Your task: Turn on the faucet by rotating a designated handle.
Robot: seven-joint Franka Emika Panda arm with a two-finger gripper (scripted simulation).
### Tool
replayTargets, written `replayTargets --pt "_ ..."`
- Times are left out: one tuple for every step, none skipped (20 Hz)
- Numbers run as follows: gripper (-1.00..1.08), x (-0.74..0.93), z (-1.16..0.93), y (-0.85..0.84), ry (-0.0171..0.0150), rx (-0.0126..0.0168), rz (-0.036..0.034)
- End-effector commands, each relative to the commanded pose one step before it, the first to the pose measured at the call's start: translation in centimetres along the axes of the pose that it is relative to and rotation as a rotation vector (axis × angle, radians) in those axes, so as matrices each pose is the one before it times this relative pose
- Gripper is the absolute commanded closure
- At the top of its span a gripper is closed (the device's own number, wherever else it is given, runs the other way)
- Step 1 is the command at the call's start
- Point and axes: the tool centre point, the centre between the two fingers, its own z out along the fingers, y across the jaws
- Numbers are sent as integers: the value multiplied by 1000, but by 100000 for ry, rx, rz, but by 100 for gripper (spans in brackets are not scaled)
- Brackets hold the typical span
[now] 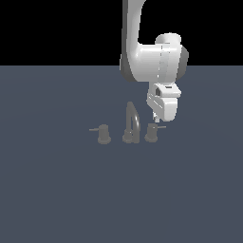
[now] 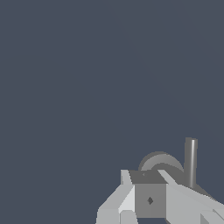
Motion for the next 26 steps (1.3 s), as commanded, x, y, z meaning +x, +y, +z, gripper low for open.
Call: replayTargets --pt "108 255 979 -44 145 62 2471" --pt "108 62 267 4 23 -23 621" --pt "108 48 208 4 18 -18 483" --pt "108 34 148 3 13 -13 345" --pt "108 21 89 2 8 -8 207" --pt "108 7 30 1 3 -3 69" --pt "108 0 0 0 0 0 0" --pt "108 0 0 0 0 0 0" --pt "108 0 0 0 0 0 0" --pt "108 -4 -2 27 -21 -71 -80" --pt "108 182 5 327 0 0 0" --pt "108 184 5 330 0 0 0" --pt "108 186 5 333 0 0 0" --pt "108 188 5 335 0 0 0" --pt "108 211 -15 347 13 29 37" --pt "108 192 5 340 0 0 0" --pt "108 194 5 343 0 0 0" --pt "108 196 5 346 0 0 0" --pt "108 219 -15 358 13 30 36" --pt "108 0 0 0 0 0 0" --pt "108 -611 -14 -823 -8 828 -760" --pt "108 -26 -3 320 0 -50 47" --pt "108 -20 3 324 1 -62 58" --pt "108 -26 -4 324 0 -50 47" --pt "108 -20 3 328 1 -62 58" --pt "108 -27 -4 329 0 -50 47"
